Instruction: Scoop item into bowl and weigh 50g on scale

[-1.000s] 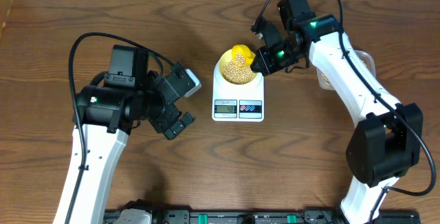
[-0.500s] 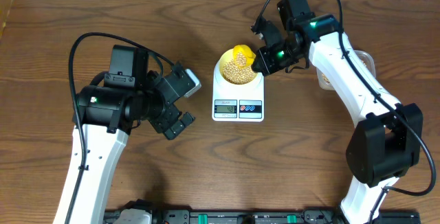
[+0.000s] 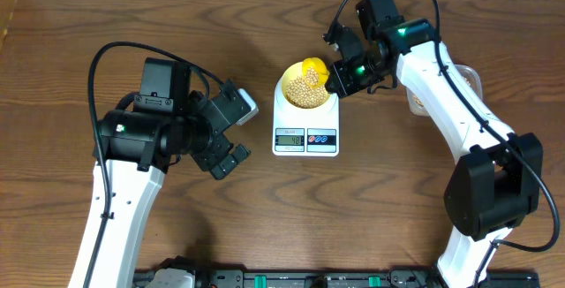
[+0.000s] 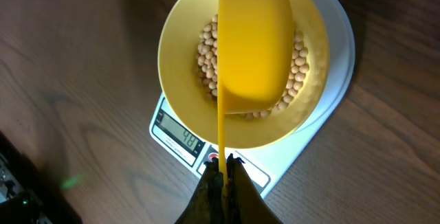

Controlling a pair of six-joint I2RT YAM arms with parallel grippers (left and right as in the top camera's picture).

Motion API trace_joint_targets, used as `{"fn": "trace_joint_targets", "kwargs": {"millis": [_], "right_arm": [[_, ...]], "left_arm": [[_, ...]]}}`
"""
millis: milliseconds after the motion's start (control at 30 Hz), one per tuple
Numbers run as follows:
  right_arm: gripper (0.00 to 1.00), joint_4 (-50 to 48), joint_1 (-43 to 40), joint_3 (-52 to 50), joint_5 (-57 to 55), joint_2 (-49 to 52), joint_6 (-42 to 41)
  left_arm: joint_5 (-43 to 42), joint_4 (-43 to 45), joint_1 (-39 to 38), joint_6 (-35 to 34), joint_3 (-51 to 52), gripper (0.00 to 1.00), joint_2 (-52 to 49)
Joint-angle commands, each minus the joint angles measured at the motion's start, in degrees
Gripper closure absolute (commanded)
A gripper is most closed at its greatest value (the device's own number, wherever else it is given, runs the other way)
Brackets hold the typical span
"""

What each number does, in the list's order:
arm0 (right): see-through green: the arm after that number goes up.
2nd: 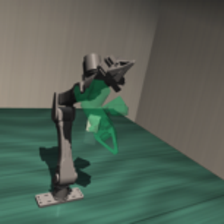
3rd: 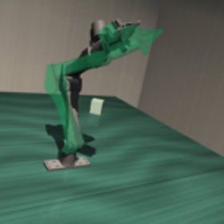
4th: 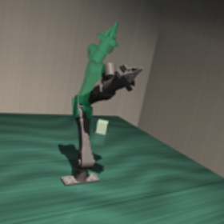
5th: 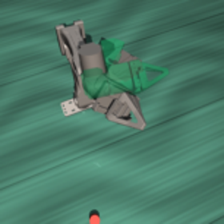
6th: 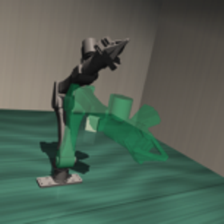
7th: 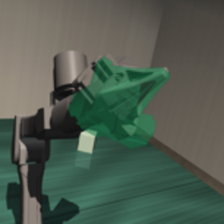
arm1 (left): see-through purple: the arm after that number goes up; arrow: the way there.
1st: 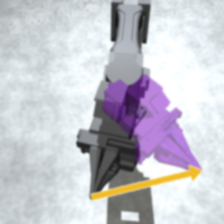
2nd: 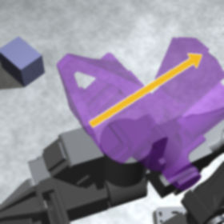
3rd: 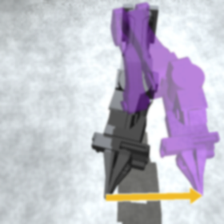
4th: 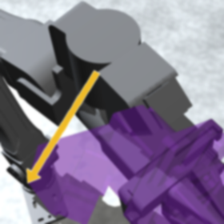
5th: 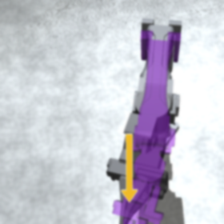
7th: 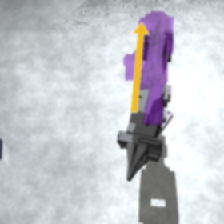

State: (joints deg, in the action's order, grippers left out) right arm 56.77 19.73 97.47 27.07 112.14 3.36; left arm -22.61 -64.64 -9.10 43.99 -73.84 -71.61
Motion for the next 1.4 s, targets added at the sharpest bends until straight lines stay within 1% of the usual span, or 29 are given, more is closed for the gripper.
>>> {"fn": "trace_joint_targets", "kwargs": {"millis": [0, 67, 100, 133, 167, 233, 433, 500, 667, 700, 967, 1067, 1100, 1167, 1200, 1300, 1367], "right_arm": [[0.99, -0.2, 0.1, 1.1, 0.7, -0.9, 0.1], [0.99, 0.9, 0.2, 1.1, -2.0, -0.9, 0.1], [0.99, 0.8, 0.2, 1.1, -0.9, -0.9, 0.0], [0.99, 0.1, -0.1, 1.1, 2.6, -0.9, 0.0], [0.99, -0.3, -0.2, 1.1, 2.8, -0.9, -0.1], [0.99, -0.1, -0.2, 1.1, 1.4, -0.9, -0.1], [0.99, -0.6, -0.5, 1.1, 3.3, -0.9, -1.5], [0.99, 0.2, -0.5, 1.1, 1.8, -0.9, -2.0], [0.99, 0.5, -0.6, 1.1, 2.0, -0.9, -2.2], [0.99, 0.5, -0.6, 1.1, 1.5, -0.9, -3.7], [0.99, 0.7, -0.5, 1.1, 1.6, -0.9, -3.7], [0.99, -0.4, -0.6, 1.1, 5.1, -0.9, -3.5], [0.99, -0.7, -0.6, 1.1, 4.3, -0.9, -3.6], [0.99, 0.5, -0.1, 1.1, -1.0, -0.9, -3.6], [0.99, 0.7, 0.0, 1.1, -1.4, -0.9, -3.5], [0.99, -0.6, 0.1, 1.1, 2.4, -0.9, -2.9], [0.99, -0.3, 0.3, 1.1, 0.1, -0.9, -2.9]], "left_arm": [[-0.9, -0.2, 0.2, 1.0, 0.5, 0.02, 0.0], [-0.9, -0.2, 0.2, 1.0, 0.5, 0.02, 0.0], [-0.9, -0.2, 0.2, 1.0, 0.5, 0.02, 0.0], [-0.9, -0.2, 0.2, 1.0, 0.5, 0.02, 0.0], [-0.9, -0.2, 0.2, 1.0, 0.5, 0.02, 0.0], [-0.9, -0.2, 0.2, 1.0, 0.5, 0.02, 0.0], [-0.9, -0.2, 0.2, 1.0, 0.5, 0.02, 0.0], [-0.9, -0.2, 0.2, 1.0, 0.5, 0.02, 0.0], [-0.9, -0.2, 0.2, 1.0, 0.5, 0.02, 0.0], [-0.9, -0.2, 0.2, 1.0, 0.5, 0.02, 0.0], [-0.9, -0.2, 0.2, 1.0, 0.5, 0.02, 0.0], [-0.9, -0.2, 0.2, 1.0, 0.5, 0.02, 0.0], [-0.9, -0.2, 0.2, 1.0, 0.5, 0.02, 0.0], [-0.9, -0.2, 0.2, 1.0, 0.5, 0.02, 0.0], [-0.9, -0.2, 0.2, 1.0, 0.5, 0.02, 0.0], [-0.9, -0.2, 0.2, 1.0, 0.5, 0.02, 0.0], [-0.9, -0.2, 0.2, 1.0, 0.5, 0.02, 0.0]]}}
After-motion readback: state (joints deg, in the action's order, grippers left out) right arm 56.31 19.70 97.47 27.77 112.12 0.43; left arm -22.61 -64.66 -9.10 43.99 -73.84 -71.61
